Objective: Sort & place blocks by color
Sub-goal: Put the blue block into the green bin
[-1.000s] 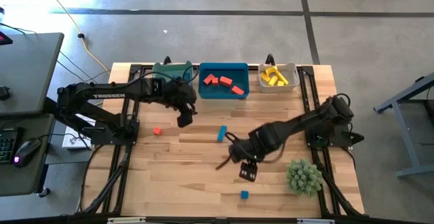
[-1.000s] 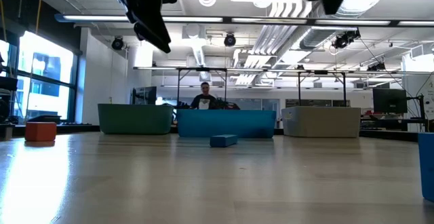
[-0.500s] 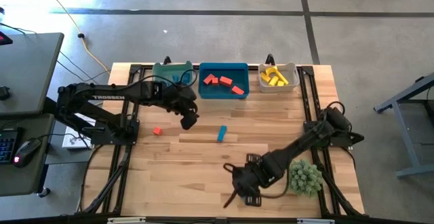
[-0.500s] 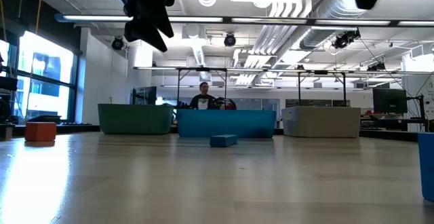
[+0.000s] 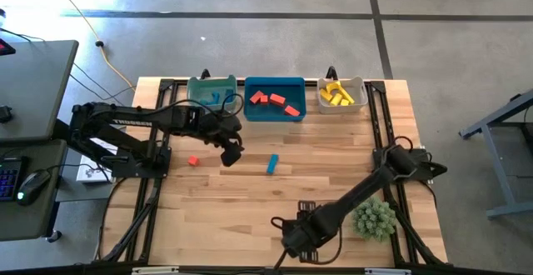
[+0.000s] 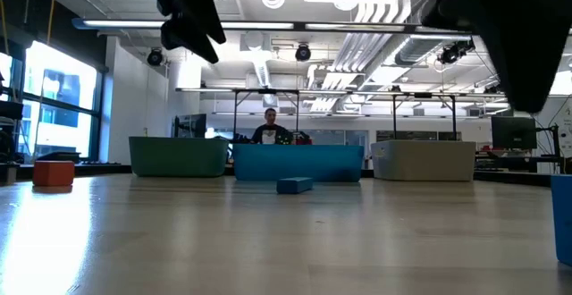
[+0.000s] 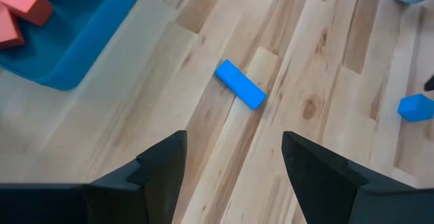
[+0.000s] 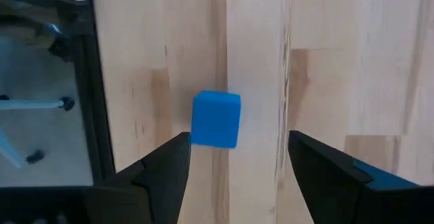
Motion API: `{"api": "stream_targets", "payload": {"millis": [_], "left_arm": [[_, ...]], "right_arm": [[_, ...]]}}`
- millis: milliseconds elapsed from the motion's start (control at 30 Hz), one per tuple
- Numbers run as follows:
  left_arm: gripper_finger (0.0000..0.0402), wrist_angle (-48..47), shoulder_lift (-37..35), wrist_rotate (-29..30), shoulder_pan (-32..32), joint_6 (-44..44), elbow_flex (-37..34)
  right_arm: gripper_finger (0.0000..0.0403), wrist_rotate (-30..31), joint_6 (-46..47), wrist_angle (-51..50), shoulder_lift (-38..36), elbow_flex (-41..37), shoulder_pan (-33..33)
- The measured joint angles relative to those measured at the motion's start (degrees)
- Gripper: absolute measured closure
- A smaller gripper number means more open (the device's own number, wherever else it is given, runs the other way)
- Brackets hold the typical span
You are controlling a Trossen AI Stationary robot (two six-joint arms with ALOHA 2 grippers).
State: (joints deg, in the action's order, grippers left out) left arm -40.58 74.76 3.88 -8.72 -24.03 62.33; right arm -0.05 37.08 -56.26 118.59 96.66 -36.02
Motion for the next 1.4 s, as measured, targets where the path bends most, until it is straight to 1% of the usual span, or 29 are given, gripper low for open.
{"api": "stream_targets", "payload": {"millis": [433,667,733,800,933,967,1200,1400], "left_arm": [[0.0172,-0.3,0.0,0.0,1.0,-1.2,0.0],[0.0172,-0.3,0.0,0.0,1.0,-1.3,0.0],[0.0172,-0.3,0.0,0.1,1.0,-1.3,0.0],[0.0172,-0.3,0.0,0.6,1.0,-1.3,0.0],[0.0172,-0.3,0.0,1.4,0.9,-0.9,0.0],[0.0172,-0.3,0.0,1.5,0.9,-0.8,0.0],[0.0172,-0.3,0.0,1.4,0.2,1.9,0.0],[0.0172,-0.3,0.0,-1.3,-3.8,6.0,0.0]], "right_arm": [[0.0166,-1.9,0.4,4.9,4.5,0.0,-0.9],[0.017,-2.1,0.5,5.1,6.7,0.0,-1.0],[0.0183,-2.1,1.1,5.1,6.7,0.0,-1.0],[0.0208,-2.2,1.5,5.1,6.7,0.0,-1.0],[0.0288,-4.1,1.5,5.1,6.6,0.0,-0.2],[0.0302,-4.7,1.5,5.1,6.5,0.0,0.1],[0.0303,-5.8,-2.6,5.1,6.5,0.0,3.2],[0.0303,-6.0,-8.0,3.8,6.5,0.0,7.7]]}}
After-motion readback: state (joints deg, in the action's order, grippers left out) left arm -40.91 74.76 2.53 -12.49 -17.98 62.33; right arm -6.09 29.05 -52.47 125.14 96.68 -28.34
